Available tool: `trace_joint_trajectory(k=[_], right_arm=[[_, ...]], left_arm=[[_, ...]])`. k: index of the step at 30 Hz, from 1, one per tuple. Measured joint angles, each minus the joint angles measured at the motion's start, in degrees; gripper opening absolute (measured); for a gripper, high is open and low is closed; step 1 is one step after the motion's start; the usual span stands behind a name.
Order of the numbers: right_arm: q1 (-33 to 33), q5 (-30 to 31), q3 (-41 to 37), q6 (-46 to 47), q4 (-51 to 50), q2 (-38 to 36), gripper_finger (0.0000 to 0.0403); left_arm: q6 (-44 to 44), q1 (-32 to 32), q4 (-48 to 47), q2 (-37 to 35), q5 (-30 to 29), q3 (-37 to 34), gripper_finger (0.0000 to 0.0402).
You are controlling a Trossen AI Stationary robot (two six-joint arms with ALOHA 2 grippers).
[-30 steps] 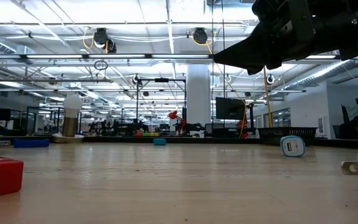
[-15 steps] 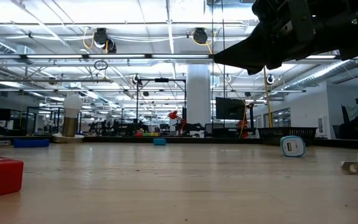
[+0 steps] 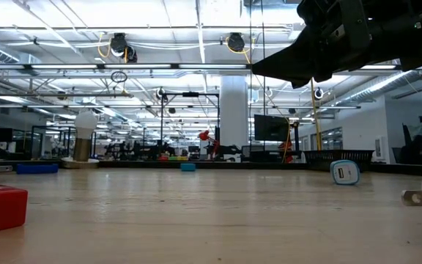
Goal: Pick & Place Office items
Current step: Put the white hourglass into the red bin
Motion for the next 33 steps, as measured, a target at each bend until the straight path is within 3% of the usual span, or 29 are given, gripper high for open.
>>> trace_joint_trajectory(k=[11,22,33], right_arm=[[0.0,0.0,0.0,0.0,0.0,0.0,0.0],[0.0,0.0,0.0,0.17,-0.02,0.0,0.0],[0.24,-0.02,0.0,0.18,-0.07,-0.02,0.0]], left_arm=[[0.28,3.66,-3.21,-3.38,-0.05,-0.22,0.0205],[-19.85,8.96,-4.99,-3.4,1.23,-0.22,0.0205],[-23.99,6.8,-5.09,2.11,4.78,-1.01,0.0205]])
